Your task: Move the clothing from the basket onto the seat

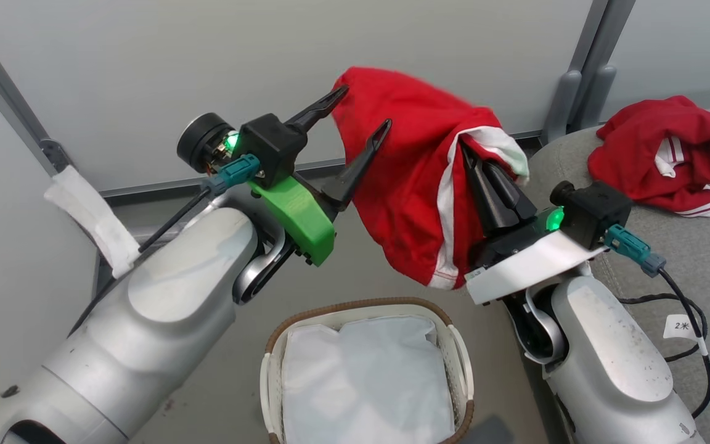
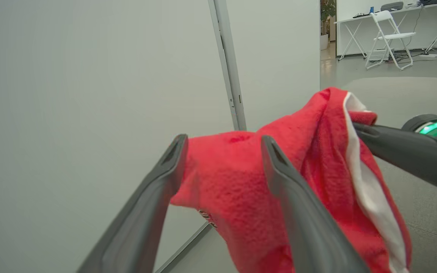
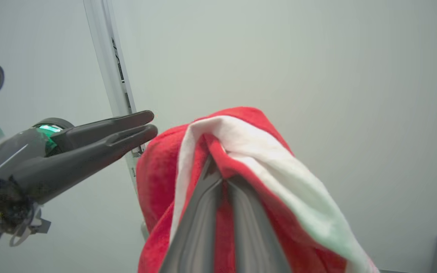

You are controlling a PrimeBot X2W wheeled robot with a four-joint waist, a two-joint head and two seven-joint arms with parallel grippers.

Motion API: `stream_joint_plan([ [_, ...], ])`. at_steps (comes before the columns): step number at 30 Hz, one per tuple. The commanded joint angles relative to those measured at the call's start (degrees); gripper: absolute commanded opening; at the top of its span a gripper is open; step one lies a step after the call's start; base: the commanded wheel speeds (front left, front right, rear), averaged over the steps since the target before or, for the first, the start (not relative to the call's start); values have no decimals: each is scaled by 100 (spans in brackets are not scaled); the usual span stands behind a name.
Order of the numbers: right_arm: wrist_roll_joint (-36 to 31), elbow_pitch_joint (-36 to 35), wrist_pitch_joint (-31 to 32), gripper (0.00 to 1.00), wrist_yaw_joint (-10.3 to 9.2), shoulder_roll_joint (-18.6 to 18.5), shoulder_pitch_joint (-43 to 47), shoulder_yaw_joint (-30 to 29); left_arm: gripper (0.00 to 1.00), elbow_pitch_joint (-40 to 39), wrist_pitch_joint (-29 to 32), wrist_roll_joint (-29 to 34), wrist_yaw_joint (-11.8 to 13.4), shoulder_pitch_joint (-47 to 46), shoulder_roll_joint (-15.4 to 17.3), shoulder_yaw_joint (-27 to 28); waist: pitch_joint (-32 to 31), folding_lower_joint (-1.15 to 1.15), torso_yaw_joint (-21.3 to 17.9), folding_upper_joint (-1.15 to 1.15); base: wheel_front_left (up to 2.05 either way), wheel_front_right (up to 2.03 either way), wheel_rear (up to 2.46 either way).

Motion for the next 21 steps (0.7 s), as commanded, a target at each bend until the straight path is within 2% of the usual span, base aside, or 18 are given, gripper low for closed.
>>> stream_joint_plan([
  [1,-82,-25,-28,0,-6,-18,51,-43,100,-23,-3,-19,33,209,-4,95,4,0,2,0,0,0,0],
  [8,-412,25,-28,0,-7,-18,170,-234,100,-350,-3,226,94,1075,-51,602,22,0,8,0,0,0,0],
  [21,-723,37,-28,0,-7,-19,357,-796,100,-486,-3,1050,55,2720,-499,1548,132,0,-37,0,0,0,0],
])
